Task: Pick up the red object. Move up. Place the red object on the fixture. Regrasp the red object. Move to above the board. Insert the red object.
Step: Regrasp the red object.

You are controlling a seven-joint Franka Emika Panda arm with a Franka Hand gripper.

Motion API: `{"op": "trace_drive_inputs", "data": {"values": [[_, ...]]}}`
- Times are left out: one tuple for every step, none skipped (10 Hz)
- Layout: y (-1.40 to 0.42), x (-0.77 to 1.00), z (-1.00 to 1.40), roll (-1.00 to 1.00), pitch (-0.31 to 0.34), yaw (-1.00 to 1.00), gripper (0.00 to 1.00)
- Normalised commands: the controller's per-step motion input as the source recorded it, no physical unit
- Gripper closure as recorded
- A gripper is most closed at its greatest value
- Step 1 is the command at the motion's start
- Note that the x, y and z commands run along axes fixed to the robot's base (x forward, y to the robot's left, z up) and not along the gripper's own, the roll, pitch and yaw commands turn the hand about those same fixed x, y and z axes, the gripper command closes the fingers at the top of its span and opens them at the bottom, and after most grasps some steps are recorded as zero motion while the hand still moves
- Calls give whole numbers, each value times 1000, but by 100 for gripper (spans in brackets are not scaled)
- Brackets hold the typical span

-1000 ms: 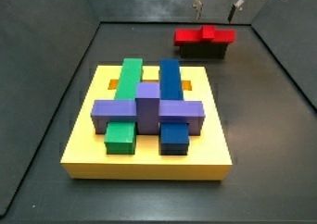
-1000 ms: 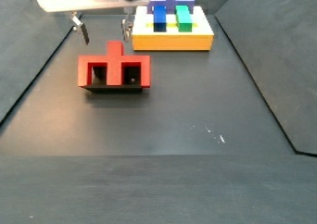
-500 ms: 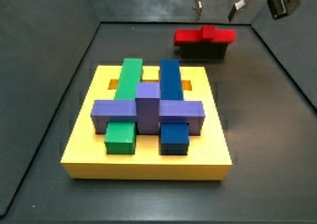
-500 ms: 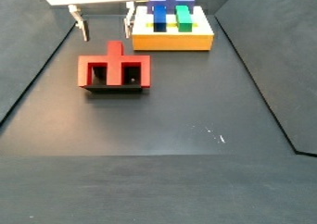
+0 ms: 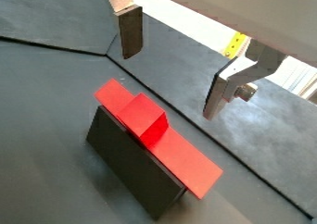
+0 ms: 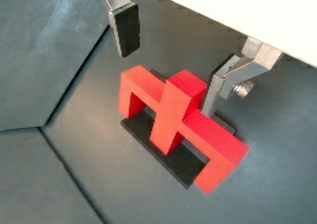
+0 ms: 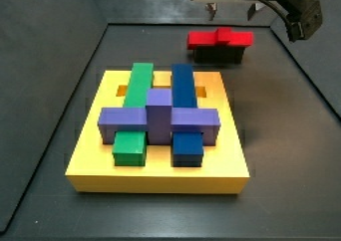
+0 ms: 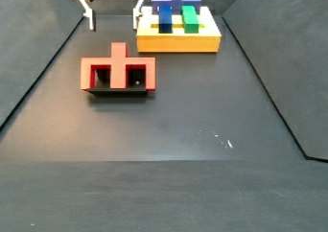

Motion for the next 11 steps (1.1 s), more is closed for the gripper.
{"op": "trace_drive_inputs", "data": {"values": [[0, 0, -229, 257, 0, 0, 0], [0, -80, -400, 386, 0, 0, 0], [0, -9, -371, 231, 0, 60, 0], [0, 69, -217, 3, 17, 171, 0], [0, 0, -249, 20, 83, 269, 0], [0, 31, -200, 0, 97, 323, 0], [0, 46, -231, 143, 69, 380, 0], [0, 80, -274, 306, 131, 363, 0], [0, 146, -229, 357, 217, 234, 0], [0, 151, -171, 494, 286, 177, 0], [0, 177, -203, 574, 314, 143, 0]]}}
